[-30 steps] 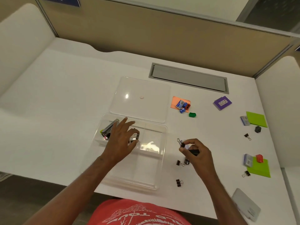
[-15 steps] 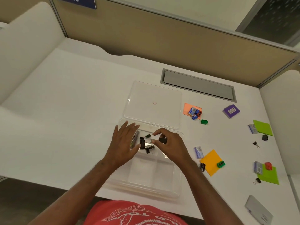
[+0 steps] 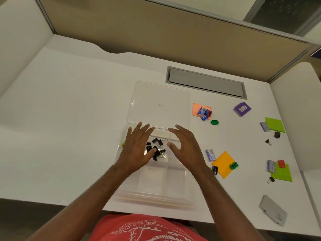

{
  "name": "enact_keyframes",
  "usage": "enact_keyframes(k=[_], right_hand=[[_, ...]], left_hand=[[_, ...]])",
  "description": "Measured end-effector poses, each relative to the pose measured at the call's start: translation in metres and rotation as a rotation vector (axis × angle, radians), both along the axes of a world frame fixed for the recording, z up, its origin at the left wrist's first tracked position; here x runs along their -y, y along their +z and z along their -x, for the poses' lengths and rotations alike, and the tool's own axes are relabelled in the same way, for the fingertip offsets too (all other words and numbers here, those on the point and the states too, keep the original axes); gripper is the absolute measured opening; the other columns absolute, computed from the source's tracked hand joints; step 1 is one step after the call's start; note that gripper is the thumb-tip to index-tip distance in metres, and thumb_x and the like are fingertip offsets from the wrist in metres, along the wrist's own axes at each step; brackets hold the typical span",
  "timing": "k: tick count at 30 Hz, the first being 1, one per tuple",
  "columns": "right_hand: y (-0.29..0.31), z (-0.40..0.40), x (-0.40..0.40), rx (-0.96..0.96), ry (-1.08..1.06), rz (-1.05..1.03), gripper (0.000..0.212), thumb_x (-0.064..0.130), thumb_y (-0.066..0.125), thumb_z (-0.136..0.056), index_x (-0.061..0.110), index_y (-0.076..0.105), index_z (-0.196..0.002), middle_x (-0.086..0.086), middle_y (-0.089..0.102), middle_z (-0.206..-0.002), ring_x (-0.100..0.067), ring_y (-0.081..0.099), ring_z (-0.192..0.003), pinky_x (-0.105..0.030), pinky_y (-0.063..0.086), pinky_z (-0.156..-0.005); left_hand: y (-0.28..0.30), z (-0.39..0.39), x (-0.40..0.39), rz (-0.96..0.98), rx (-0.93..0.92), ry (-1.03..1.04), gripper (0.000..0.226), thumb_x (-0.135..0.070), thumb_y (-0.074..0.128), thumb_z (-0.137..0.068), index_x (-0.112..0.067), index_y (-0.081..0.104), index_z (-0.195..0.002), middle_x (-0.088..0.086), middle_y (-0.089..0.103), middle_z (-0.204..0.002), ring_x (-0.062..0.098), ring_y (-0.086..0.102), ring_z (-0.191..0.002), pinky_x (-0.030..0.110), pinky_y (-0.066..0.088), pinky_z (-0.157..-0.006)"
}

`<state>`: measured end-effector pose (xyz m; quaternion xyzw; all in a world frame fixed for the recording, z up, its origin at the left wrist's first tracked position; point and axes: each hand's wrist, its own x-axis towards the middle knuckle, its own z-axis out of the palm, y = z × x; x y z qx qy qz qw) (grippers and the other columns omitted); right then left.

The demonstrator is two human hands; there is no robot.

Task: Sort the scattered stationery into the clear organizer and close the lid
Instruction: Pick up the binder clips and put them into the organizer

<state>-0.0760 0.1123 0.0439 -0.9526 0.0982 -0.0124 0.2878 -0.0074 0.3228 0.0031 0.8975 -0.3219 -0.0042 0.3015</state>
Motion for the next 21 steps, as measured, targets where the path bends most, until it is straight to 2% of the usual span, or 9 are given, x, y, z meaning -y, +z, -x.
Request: enact_keyframes(k=[4, 7, 12, 21], right_hand=[[-0.006, 0.013, 0.026, -0.115, 0.010, 0.090, 0.074, 0.049, 0.058, -0.094, 0.036, 0.019, -0.156, 0.004, 0.005, -0.167, -0.016, 0.003, -0.153, -0.035, 0.012, -0.121], [-0.006, 0.025, 0.052, -0.119, 0.004, 0.147, 0.080, 0.059, 0.049, -0.094, 0.037, 0.004, -0.157, 0.003, -0.009, -0.166, -0.018, -0.010, -0.153, -0.034, 0.002, -0.119], [-0.004, 0.047, 0.104, -0.149, -0.033, 0.199, 0.083, 0.065, 0.041, -0.093, 0.036, -0.004, -0.157, 0.000, -0.014, -0.165, -0.021, -0.014, -0.152, -0.042, 0.006, -0.122], [-0.008, 0.094, 0.192, -0.092, -0.066, 0.085, 0.080, 0.056, 0.048, -0.096, 0.034, 0.002, -0.158, 0.001, -0.012, -0.166, -0.019, -0.014, -0.152, -0.043, 0.007, -0.123]], left_hand=[[0.007, 0.002, 0.029, -0.017, 0.019, -0.008, 0.076, -0.043, 0.062, -0.092, -0.021, 0.026, -0.155, 0.001, 0.025, -0.163, 0.019, 0.006, -0.154, 0.053, 0.007, -0.124], [0.009, 0.012, 0.055, -0.057, 0.006, -0.024, 0.081, -0.050, 0.056, -0.094, -0.023, 0.015, -0.158, 0.000, 0.014, -0.166, 0.018, -0.001, -0.154, 0.053, 0.004, -0.124], [0.009, 0.038, 0.105, -0.125, -0.006, -0.066, 0.085, -0.060, 0.045, -0.094, -0.023, 0.005, -0.159, 0.001, -0.001, -0.167, 0.020, -0.008, -0.154, 0.054, 0.000, -0.123], [0.018, 0.077, 0.191, -0.143, -0.025, -0.129, 0.085, -0.053, 0.051, -0.094, -0.021, 0.005, -0.158, 0.002, 0.001, -0.167, 0.021, -0.007, -0.154, 0.057, 0.003, -0.122]])
